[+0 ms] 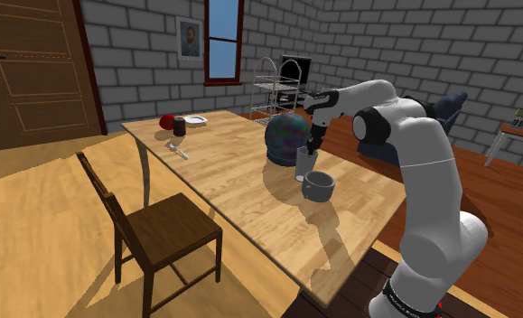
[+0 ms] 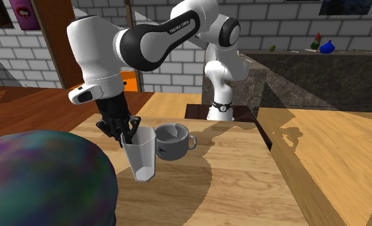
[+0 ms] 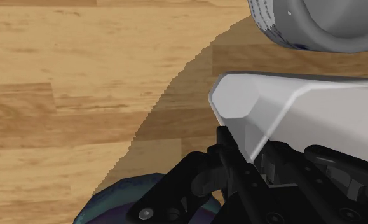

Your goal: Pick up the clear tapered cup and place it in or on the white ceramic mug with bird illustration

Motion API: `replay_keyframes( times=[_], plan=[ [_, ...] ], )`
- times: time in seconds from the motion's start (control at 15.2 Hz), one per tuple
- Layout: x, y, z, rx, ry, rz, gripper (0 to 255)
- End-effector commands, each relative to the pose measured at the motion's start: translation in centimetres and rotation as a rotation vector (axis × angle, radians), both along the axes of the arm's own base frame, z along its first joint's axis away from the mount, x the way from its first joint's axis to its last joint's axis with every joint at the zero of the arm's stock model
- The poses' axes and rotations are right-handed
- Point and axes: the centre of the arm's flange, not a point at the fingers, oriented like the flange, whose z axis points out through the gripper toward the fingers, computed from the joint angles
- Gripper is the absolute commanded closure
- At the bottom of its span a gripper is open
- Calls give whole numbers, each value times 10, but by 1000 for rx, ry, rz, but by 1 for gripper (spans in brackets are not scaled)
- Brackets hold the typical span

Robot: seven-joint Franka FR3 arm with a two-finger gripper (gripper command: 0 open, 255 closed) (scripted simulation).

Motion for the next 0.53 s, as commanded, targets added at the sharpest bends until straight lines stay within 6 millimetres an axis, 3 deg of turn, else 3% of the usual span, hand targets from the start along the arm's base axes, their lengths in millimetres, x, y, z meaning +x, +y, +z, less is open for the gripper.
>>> replay_keyframes(
  times=[0.0,0.33,0.46],
  plan=[
    [0,0,0,0,0,0,255],
    [0,0,0,0,0,0,255],
    [0,0,11,0,0,0,255]
  ],
)
